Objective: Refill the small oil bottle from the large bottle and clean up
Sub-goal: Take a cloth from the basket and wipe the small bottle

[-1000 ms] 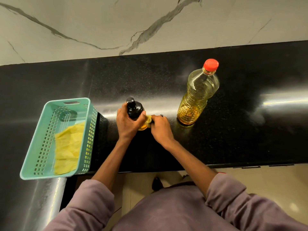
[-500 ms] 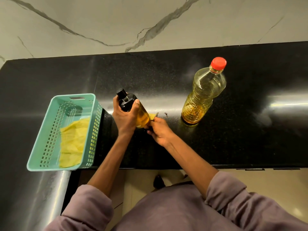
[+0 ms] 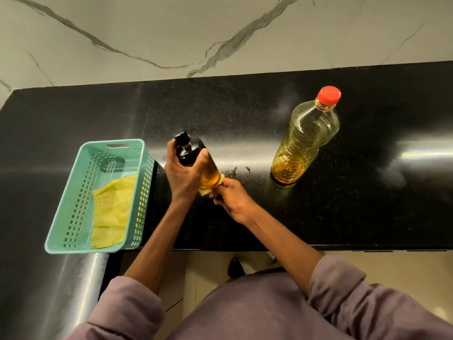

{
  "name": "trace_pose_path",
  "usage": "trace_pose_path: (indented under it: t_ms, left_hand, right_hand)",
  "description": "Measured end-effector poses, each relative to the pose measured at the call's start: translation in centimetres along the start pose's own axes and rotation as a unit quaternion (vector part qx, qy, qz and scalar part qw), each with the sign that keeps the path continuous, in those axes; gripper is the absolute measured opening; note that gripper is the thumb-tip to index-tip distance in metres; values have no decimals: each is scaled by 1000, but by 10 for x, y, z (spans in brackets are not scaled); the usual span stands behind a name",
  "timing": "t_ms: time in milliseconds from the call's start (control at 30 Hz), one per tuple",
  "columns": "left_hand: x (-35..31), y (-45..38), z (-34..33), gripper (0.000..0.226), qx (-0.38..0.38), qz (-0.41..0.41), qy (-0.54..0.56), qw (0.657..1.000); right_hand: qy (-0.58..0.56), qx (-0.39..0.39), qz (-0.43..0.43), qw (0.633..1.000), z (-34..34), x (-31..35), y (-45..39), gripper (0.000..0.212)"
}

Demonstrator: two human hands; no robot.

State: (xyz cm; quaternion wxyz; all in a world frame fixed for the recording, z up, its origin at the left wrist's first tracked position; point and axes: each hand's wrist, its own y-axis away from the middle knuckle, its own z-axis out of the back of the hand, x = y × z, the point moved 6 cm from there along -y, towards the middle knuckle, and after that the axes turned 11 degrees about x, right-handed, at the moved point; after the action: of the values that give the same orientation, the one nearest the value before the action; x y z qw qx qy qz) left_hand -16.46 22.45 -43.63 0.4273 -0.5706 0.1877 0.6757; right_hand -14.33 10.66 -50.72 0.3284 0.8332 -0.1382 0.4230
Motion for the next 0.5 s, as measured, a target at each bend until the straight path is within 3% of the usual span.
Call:
trace_pose_path:
  t_ms: [167, 500]
  left_hand:
    - [16, -14, 9, 52, -9, 26, 0, 1000]
    - [41, -45, -3, 54, 43, 30, -107, 993]
  right_hand:
    - [42, 51, 20, 998, 2, -10, 24, 28]
    - [38, -70, 57, 995, 62, -7, 67, 25]
